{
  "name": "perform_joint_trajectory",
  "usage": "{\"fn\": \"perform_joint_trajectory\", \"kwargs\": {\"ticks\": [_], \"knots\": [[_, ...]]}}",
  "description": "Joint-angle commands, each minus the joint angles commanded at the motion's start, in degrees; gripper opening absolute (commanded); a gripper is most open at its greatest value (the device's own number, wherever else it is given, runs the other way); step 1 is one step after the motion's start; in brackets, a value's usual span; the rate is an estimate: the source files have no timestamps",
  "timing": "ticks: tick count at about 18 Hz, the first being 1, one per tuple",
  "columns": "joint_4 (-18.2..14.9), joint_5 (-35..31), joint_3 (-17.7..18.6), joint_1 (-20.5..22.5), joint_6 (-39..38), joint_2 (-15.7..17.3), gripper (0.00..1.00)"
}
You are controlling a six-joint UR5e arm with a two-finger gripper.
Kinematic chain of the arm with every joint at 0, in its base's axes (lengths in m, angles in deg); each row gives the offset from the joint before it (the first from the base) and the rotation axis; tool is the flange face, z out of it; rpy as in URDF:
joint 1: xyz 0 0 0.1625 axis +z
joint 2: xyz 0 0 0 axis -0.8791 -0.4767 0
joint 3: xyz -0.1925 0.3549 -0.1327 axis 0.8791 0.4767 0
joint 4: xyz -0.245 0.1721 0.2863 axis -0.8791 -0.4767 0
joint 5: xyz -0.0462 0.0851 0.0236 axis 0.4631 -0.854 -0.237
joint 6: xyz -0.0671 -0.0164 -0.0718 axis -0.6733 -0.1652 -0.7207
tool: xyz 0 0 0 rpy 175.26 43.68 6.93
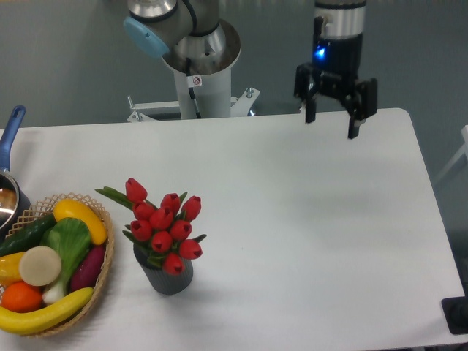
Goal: Insert the flowers into the vase
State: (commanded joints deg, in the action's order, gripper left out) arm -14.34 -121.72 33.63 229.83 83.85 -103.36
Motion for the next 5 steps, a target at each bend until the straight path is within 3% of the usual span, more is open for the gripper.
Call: {"fn": "perform_joint_trajectory", "kwargs": {"ticks": [5], "knots": [[-0.7, 0.1, 0.5, 1.2, 2.3, 0.7, 1.00]]}}
